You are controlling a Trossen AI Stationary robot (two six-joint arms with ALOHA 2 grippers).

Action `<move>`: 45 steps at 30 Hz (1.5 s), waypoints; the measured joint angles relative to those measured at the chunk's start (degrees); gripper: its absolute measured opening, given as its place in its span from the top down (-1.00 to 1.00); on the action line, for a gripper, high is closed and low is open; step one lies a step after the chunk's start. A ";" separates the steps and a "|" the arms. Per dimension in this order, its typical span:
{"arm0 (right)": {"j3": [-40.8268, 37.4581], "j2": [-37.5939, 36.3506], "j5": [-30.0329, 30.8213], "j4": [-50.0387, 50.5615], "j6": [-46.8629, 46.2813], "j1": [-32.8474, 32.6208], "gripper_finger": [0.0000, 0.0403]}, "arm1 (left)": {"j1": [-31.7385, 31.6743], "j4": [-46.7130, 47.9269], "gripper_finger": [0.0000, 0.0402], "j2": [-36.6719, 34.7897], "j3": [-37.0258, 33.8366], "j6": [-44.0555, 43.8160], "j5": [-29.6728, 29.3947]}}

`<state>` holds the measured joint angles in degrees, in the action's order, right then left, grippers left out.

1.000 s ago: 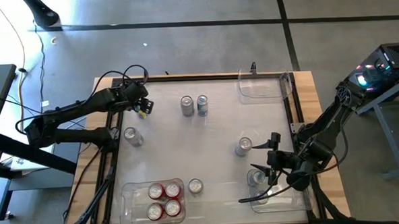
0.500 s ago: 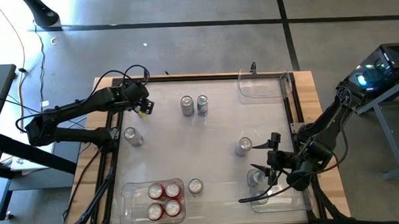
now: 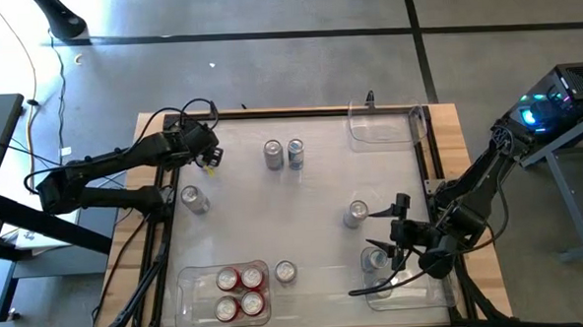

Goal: Sort soda cans
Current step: Put the left blue soda can into the bottom right transparent bin

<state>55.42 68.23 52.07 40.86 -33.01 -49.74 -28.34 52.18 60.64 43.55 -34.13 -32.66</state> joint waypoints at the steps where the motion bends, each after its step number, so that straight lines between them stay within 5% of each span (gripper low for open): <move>1: 0.00 0.00 0.00 -0.02 0.00 0.00 -0.42 | 0.00 -0.18 -0.39 0.00 0.00 -0.06 0.11; 13: 0.00 0.00 -0.07 0.02 -0.01 0.00 -0.42 | 1.90 1.18 -0.39 -1.74 3.30 -1.26 3.59; 21: 0.00 0.00 -0.17 0.00 -0.02 0.00 -0.42 | 1.41 2.42 -0.39 -1.66 4.12 0.16 -0.57; 45: 0.00 0.00 -0.57 -0.04 -0.13 -0.02 -0.42 | -1.04 -2.55 -0.39 -1.14 -0.72 -0.68 1.08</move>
<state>55.42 68.23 51.51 40.82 -33.15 -49.76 -29.38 49.63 59.51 42.83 -34.81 -31.57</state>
